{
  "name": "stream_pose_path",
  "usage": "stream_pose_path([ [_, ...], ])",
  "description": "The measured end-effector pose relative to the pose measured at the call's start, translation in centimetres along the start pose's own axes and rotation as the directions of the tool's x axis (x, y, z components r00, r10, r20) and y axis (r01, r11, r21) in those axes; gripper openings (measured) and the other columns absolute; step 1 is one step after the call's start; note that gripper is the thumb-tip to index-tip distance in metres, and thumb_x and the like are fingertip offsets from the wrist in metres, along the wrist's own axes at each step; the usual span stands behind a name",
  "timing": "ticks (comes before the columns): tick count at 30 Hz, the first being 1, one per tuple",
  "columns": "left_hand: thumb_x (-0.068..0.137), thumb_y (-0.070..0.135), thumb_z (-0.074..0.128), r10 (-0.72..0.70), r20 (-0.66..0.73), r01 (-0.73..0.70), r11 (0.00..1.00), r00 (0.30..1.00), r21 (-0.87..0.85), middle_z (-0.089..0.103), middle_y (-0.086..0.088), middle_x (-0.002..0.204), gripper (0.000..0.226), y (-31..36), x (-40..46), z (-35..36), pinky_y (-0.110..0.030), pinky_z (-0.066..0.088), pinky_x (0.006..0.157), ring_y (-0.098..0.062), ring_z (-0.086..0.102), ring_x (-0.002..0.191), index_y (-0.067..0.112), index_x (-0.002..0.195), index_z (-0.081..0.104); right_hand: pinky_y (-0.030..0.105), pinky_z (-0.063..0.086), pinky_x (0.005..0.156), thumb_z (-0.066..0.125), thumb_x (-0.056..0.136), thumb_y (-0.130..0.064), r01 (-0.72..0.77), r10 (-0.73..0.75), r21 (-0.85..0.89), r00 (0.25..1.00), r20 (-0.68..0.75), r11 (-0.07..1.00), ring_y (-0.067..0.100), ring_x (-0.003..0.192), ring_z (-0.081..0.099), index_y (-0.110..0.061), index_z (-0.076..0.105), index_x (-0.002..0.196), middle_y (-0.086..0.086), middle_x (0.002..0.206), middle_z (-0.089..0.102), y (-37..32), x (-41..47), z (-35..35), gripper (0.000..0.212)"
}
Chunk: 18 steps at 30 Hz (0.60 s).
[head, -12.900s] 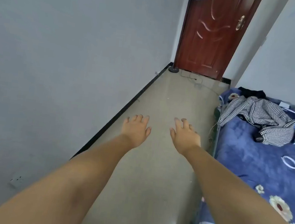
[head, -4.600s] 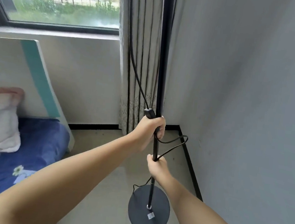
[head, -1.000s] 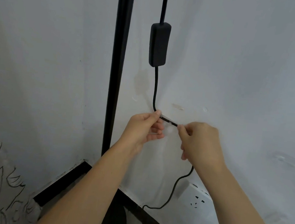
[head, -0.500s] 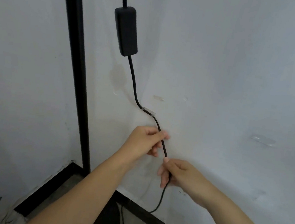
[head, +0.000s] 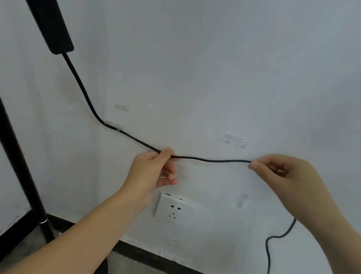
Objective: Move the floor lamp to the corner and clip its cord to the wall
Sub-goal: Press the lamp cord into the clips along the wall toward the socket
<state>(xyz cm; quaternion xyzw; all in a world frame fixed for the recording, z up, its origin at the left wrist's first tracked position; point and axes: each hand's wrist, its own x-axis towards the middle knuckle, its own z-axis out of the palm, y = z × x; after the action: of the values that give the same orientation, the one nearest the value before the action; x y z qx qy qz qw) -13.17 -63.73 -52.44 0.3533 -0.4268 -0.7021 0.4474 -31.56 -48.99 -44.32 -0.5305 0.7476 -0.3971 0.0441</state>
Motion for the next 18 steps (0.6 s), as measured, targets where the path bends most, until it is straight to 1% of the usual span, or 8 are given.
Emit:
stream_pose_path([
  [2,0.089,0.022,0.061,-0.03,0.008,0.03,0.999,1.0,-0.03,0.058,0.001,0.044,0.024,0.6,-0.2,1.0,-0.023,0.05,0.041,-0.01,0.047,0.033,0.003,0.077,0.07,0.005,0.039,0.052,0.066,0.082,-0.031,0.038,-0.04,-0.022,0.995,-0.094,0.999,0.01,0.062,0.055,-0.025,0.068,0.064,-0.005,0.066,0.066,-1.1,0.8,-0.3,0.019],
  [3,0.09,0.023,0.061,-0.05,0.018,0.05,0.998,0.999,-0.045,0.056,0.002,0.043,0.024,0.8,-0.4,1.5,-0.022,0.05,0.041,-0.01,0.047,0.033,0.003,0.079,0.07,0.008,0.039,0.049,0.065,0.082,-0.03,0.042,-0.046,-0.033,0.991,-0.126,0.999,0.013,0.063,0.054,-0.024,0.068,0.065,0.0,0.064,0.065,-1.5,1.1,-0.3,0.019],
  [6,0.09,0.026,0.061,-0.093,0.06,0.098,0.992,0.994,-0.08,0.054,0.003,0.042,0.028,1.3,-1.1,2.9,-0.02,0.049,0.039,-0.009,0.046,0.033,0.006,0.074,0.072,0.015,0.037,0.046,0.063,0.084,-0.028,0.028,-0.038,-0.054,0.983,-0.178,0.998,0.011,0.053,0.046,-0.017,0.069,0.068,0.004,0.061,0.063,-2.2,1.8,-0.3,0.02],
  [9,0.092,0.026,0.058,-0.106,0.067,0.113,0.985,0.992,-0.126,0.053,0.005,0.042,0.032,1.4,-1.6,3.6,-0.019,0.048,0.039,-0.008,0.046,0.033,0.008,0.071,0.073,0.022,0.036,0.047,0.062,0.085,-0.028,0.004,-0.029,-0.115,0.975,-0.22,0.993,0.013,0.047,0.041,-0.011,0.067,0.067,0.002,0.053,0.054,-2.2,2.0,0.0,0.026],
  [13,0.092,0.03,0.058,-0.142,0.127,0.17,0.955,0.982,-0.245,0.051,0.005,0.041,0.031,2.0,-1.8,3.9,-0.016,0.048,0.039,-0.005,0.046,0.033,0.006,0.079,0.072,0.024,0.034,0.05,0.06,0.087,-0.032,0.01,-0.056,-0.159,0.956,-0.287,0.987,0.018,0.052,0.044,-0.002,0.066,0.07,0.017,0.059,0.058,-1.9,2.1,0.1,0.035],
  [14,0.093,0.03,0.057,-0.14,0.14,0.174,0.947,0.98,-0.269,0.051,0.006,0.041,0.031,2.2,-1.7,3.9,-0.016,0.047,0.039,-0.005,0.045,0.032,0.006,0.081,0.072,0.024,0.033,0.049,0.059,0.087,-0.034,0.008,-0.054,-0.159,0.955,-0.29,0.987,0.017,0.051,0.042,-0.001,0.066,0.071,0.016,0.055,0.054,-1.8,2.1,0.0,0.037],
  [16,0.093,0.03,0.056,-0.13,0.152,0.171,0.939,0.98,-0.299,0.052,0.006,0.041,0.031,2.5,-1.6,4.2,-0.015,0.047,0.038,-0.004,0.045,0.032,0.005,0.082,0.071,0.023,0.033,0.047,0.059,0.087,-0.038,-0.035,0.006,-0.11,0.967,-0.256,0.993,0.012,0.042,0.041,-0.009,0.069,0.067,0.002,0.044,0.048,-1.3,2.2,-0.2,0.036],
  [18,0.093,0.029,0.056,-0.122,0.154,0.167,0.932,0.98,-0.321,0.052,0.005,0.04,0.031,2.7,-1.5,4.3,-0.015,0.047,0.038,-0.004,0.046,0.031,0.004,0.081,0.07,0.022,0.037,0.044,0.058,0.087,-0.041,-0.122,0.125,0.03,0.984,-0.13,0.992,0.005,0.032,0.045,-0.018,0.069,0.061,-0.004,0.037,0.054,-0.5,1.9,-0.5,0.037],
])
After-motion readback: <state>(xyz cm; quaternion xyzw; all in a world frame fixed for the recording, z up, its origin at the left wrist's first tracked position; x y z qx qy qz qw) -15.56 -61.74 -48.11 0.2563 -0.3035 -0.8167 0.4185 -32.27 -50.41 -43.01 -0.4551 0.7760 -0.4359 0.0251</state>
